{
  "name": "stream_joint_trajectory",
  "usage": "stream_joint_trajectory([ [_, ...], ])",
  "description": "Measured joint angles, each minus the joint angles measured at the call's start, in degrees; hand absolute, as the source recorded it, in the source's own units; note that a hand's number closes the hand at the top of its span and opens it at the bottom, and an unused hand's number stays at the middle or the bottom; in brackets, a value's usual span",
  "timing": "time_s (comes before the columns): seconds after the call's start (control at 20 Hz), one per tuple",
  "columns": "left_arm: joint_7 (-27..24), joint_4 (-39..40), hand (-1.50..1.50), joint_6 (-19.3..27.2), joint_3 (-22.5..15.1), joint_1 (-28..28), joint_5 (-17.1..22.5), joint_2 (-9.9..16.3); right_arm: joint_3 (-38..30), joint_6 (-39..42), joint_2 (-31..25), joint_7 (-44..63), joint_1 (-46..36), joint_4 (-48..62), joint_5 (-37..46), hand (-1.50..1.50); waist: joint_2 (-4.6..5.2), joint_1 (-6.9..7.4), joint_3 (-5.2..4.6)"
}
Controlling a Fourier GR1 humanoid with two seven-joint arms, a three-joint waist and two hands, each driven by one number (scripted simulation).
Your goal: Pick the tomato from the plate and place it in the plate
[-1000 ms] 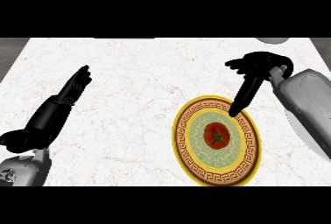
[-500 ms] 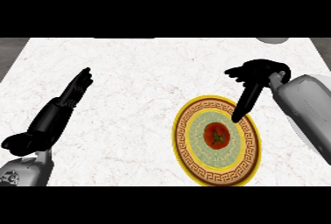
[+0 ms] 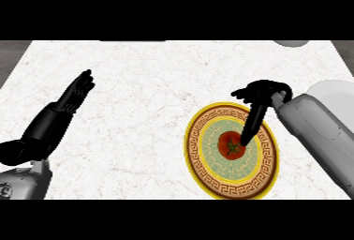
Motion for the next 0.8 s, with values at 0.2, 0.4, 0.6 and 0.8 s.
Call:
stream_joint_trajectory([
  [0.2,-0.05,0.29,0.00,0.93,-1.21,-0.17,-1.81,-1.87,0.49,0.42,1.09,0.03,1.90,-0.39,0.30,-1.50,0.01,-0.17,0.01],
  [0.4,0.91,-0.46,0.00,0.25,-0.29,-0.05,-1.35,-1.84,1.33,0.37,2.27,0.41,4.66,-2.34,0.87,-1.50,-0.11,-0.26,-0.05],
  [0.6,1.41,-0.90,0.00,-0.61,1.02,-0.24,-0.57,-1.46,1.84,0.95,2.64,0.52,5.88,-3.62,0.73,-1.50,-0.30,-0.19,-0.19],
  [0.8,0.65,0.17,0.00,-0.29,0.56,-0.73,-1.81,-2.39,3.16,1.13,3.30,-0.21,7.34,-4.69,2.87,-1.50,-0.68,-0.16,-0.42],
])
